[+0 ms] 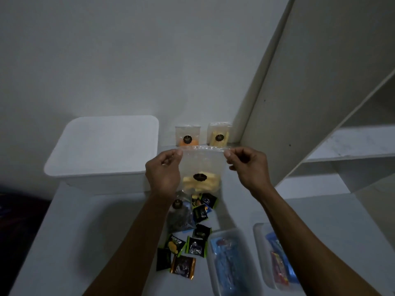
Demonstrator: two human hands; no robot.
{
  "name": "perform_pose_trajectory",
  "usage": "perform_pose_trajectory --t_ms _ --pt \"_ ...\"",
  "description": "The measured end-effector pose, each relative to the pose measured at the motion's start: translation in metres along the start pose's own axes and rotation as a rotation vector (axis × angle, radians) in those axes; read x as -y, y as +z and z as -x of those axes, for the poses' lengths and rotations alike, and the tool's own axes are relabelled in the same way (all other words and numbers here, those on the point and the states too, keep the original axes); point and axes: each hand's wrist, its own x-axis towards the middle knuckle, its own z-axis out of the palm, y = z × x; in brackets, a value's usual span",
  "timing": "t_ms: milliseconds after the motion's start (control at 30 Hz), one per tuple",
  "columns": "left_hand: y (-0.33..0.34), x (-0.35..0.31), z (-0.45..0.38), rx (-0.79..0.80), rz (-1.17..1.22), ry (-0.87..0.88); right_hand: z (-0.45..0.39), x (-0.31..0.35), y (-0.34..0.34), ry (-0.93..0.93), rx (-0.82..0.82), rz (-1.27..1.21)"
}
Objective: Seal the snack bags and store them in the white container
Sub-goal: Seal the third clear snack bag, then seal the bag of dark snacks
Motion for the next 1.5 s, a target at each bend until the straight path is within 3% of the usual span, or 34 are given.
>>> perform_pose_trajectory --t_ms 167,367,867,1167,1333,1500 --pt "0.042 0.003 -0.059 -0.062 -0.041 -0.012 -0.07 -0.013 0.02 0.026 -0.067 -0.033" --pt "0.075 0.033 -0.118 -0.192 -0.099 -0.127 -0.135 -0.049 0.053 0.091 -0.033 -0.01" --pt "0.113 0.076 -0.186 -0.29 -0.247 -0.139 -0.206 -0.099 0.101 0.158 -0.014 0.003" --pt "0.105 0.072 -0.169 -0.249 -0.285 -0.231 -0.195 -0.093 0.097 0.19 -0.034 0.073" --pt "0.085 0.069 -0.122 -0.139 -0.355 -0.149 -0.15 -0.09 0.088 0.227 -0.021 0.076" --pt "0.042 0.085 -0.048 -0.023 -0.435 -0.09 -0.076 -0.106 0.085 0.309 0.095 0.166"
